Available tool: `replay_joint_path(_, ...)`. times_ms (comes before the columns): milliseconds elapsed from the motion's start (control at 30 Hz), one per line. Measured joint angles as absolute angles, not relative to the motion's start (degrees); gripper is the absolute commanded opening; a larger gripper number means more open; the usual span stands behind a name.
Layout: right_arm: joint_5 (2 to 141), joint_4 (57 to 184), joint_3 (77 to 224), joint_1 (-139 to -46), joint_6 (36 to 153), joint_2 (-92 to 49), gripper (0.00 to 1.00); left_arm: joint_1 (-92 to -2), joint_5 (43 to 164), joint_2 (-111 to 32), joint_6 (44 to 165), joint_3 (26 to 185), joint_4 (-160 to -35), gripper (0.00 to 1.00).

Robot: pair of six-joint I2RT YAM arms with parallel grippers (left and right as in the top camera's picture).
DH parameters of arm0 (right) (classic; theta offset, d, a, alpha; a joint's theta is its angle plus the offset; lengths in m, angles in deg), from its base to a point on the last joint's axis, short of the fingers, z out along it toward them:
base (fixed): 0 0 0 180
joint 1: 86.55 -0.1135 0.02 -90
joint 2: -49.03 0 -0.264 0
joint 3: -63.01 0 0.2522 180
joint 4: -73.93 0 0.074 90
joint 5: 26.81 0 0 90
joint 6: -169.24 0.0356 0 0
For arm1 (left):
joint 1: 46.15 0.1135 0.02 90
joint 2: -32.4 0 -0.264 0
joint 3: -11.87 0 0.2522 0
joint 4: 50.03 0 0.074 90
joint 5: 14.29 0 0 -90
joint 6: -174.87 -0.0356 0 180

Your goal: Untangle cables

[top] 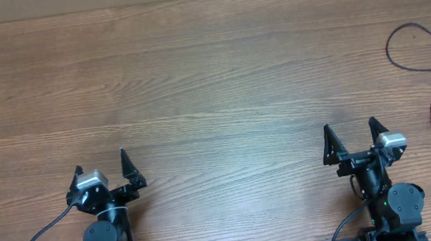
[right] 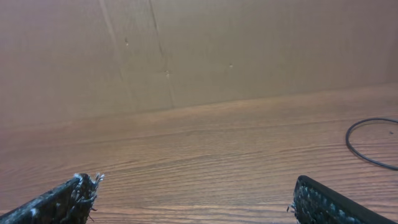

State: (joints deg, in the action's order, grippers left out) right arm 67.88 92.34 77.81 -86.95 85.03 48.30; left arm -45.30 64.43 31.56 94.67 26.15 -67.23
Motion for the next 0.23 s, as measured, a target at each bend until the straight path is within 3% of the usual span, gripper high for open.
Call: replay_joint_path(233,67.88,92.32,77.81,-86.95,85.00,48.30,1.00,-45.30,64.40,31.56,94.67,26.15,-67.23,0.99)
